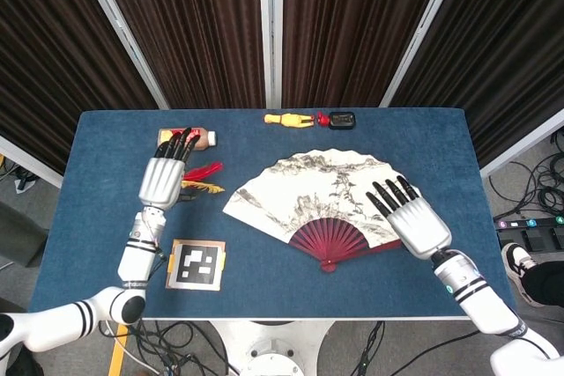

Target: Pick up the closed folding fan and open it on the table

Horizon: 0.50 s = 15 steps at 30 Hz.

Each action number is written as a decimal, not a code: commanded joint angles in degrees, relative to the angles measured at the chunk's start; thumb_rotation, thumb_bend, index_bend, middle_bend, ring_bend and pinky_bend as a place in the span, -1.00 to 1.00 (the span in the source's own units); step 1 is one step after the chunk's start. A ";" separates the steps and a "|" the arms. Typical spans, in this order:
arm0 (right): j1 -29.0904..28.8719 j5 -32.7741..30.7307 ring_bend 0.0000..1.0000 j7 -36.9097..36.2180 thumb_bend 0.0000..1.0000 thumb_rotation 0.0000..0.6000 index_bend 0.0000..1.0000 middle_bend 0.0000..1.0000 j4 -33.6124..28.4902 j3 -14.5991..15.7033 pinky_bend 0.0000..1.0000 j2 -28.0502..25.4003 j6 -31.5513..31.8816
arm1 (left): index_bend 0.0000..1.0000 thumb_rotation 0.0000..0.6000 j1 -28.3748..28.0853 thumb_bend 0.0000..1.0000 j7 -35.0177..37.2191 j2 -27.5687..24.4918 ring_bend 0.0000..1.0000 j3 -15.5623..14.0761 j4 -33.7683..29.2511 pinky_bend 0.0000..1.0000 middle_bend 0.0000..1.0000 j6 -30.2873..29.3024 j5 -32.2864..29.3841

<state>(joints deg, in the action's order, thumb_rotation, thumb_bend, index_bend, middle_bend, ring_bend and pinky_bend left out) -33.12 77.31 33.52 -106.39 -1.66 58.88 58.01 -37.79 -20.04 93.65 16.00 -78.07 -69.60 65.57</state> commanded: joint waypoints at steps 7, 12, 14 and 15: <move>3.19 -2.46 -0.98 -18.32 -0.94 1.00 -1.00 -0.71 2.01 -0.49 -0.99 -4.64 -0.95 | -0.88 1.00 5.25 -1.00 8.02 -8.68 -0.88 0.30 -6.70 -0.64 -0.80 -0.58 -0.85; 6.86 -1.33 -0.96 -27.19 -0.76 1.00 -1.00 -0.64 6.05 -0.47 -0.97 -5.08 2.76 | -0.78 1.00 10.17 -1.00 11.65 -13.47 -0.88 -2.48 -7.73 -0.65 -0.76 -3.38 1.11; 8.76 0.02 -0.96 -29.90 -0.76 1.00 -1.00 -0.66 7.75 -0.19 -0.97 -4.76 5.39 | -0.73 1.00 12.48 -1.00 12.75 -15.39 -0.88 -4.21 -7.95 -0.66 -0.76 -4.87 2.37; 9.69 0.79 -0.96 -30.81 -0.76 1.00 -1.00 -0.67 8.54 -0.04 -0.97 -4.44 6.86 | -0.72 1.00 13.57 -1.00 13.32 -16.15 -0.88 -4.91 -8.12 -0.66 -0.76 -5.58 2.75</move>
<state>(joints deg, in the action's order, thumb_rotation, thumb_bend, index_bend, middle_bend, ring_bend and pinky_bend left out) -26.00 76.47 5.37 -100.27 -1.93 54.27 61.70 -26.09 -8.04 78.92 12.65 -85.70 -73.71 67.15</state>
